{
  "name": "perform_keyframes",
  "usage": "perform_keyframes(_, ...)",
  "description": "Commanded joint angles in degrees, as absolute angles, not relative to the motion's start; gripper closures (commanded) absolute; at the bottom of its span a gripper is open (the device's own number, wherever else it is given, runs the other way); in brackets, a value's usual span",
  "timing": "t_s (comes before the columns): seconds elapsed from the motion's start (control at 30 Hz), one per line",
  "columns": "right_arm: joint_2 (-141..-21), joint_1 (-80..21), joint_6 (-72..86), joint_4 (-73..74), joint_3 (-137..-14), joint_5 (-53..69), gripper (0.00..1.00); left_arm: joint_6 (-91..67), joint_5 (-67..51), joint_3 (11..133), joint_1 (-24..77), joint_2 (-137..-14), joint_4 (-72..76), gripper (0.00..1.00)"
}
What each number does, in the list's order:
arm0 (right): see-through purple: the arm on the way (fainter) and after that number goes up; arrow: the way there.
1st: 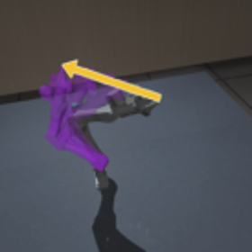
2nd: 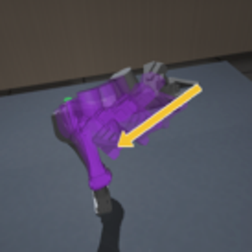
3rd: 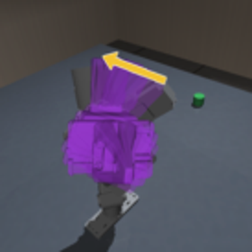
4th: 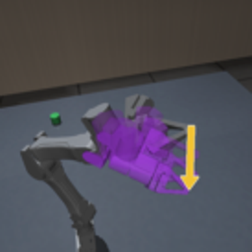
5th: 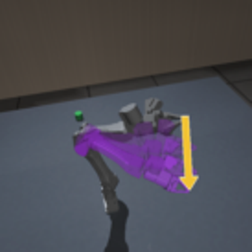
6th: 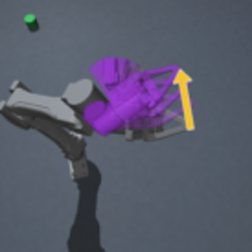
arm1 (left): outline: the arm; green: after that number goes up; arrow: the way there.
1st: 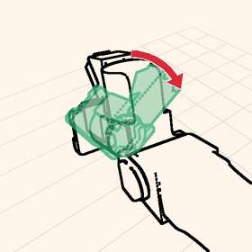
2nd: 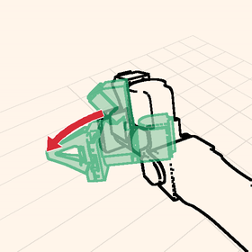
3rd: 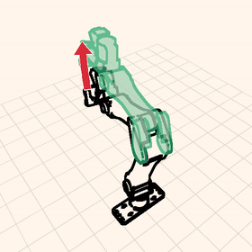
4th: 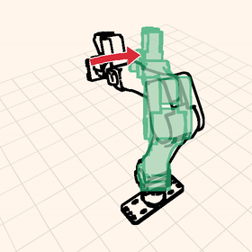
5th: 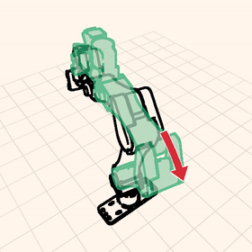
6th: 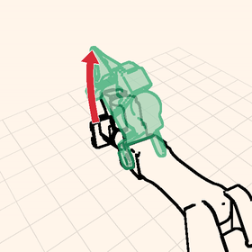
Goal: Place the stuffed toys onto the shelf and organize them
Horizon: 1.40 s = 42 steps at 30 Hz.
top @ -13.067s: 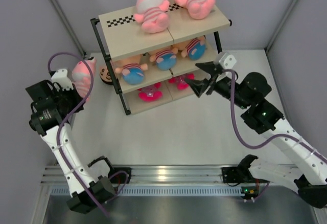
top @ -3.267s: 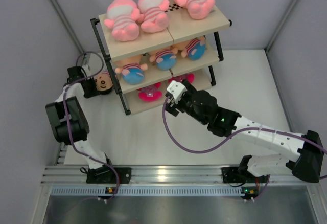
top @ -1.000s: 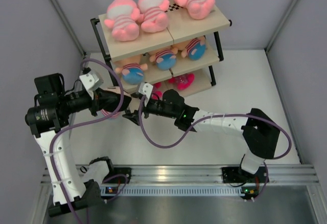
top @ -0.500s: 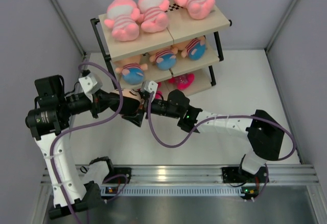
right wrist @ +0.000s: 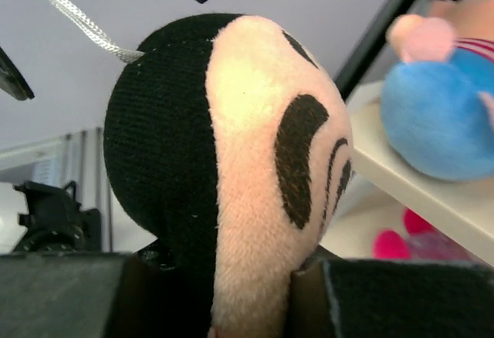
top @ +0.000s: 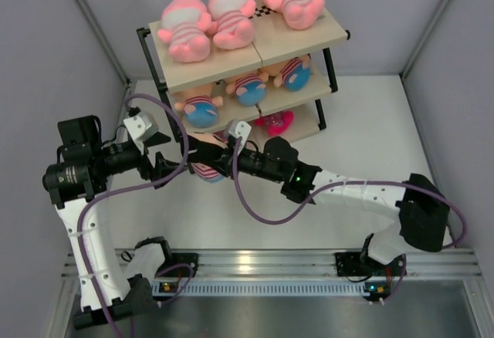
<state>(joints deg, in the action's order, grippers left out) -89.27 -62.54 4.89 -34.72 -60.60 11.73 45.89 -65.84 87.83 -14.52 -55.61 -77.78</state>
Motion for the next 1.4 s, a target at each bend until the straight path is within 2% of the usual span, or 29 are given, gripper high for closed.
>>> perform_keyframes(0.0, -79.38, -63.45, -4.87, -19.52, -61.78, 0.82, 1.00, 45.72, -61.18, 87.89, -14.41, -56.60, -86.48, 0.02)
perform_keyframes(0.03, -78.06, -64.15, -7.18, -15.25, -63.18, -9.30, 1.00, 44.83, -60.74, 88.06, -14.50, -57.56, -86.40, 0.01)
perform_keyframes(0.1, -77.96, -67.21, -13.75, -7.17, -64.16, -21.56, 1.00, 42.55, -59.77, 87.98, -14.50, -58.53, -86.48, 0.01)
perform_keyframes(0.13, -78.66, -68.28, -15.97, -6.16, -64.51, -33.45, 1.00, 42.02, -59.68, 87.98, -14.50, -59.14, -86.40, 0.01)
perform_keyframes(0.2, -80.15, -71.43, -23.59, -6.06, -64.42, -47.20, 1.00, 40.44, -58.80, 88.59, -14.50, -59.94, -86.48, 0.01)
perform_keyframes(0.3, -84.19, -73.64, -29.26, -8.79, -64.86, -55.44, 1.00, 41.12, -58.01, 90.17, -14.50, -59.77, -86.48, 0.01)
perform_keyframes(0.47, -87.10, -74.09, -22.44, -1.78, -71.36, -44.76, 1.00, 43.60, -53.89, 90.17, -14.50, -58.71, -84.99, 0.01)
perform_keyframes(0.6, -86.40, -74.00, -19.60, -1.06, -73.21, -28.26, 1.00, 45.08, -51.94, 90.18, -14.50, -60.73, -84.99, 0.01)
perform_keyframes(0.8, -86.66, -73.21, -15.91, 3.24, -75.58, -12.51, 1.00, 57.91, -52.04, 87.98, -12.84, -58.80, -84.99, 0.01)
perform_keyframes(1.1, -87.62, -71.63, -11.34, 0.53, -77.51, -0.45, 1.00, 65.30, -53.35, 84.38, -4.93, -58.71, -85.17, 0.01)
perform_keyframes(1.37, -90.61, -71.11, -10.11, -1.23, -82.00, 3.08, 1.00, 66.36, -54.67, 81.21, -2.46, -58.71, -85.08, 0.01)
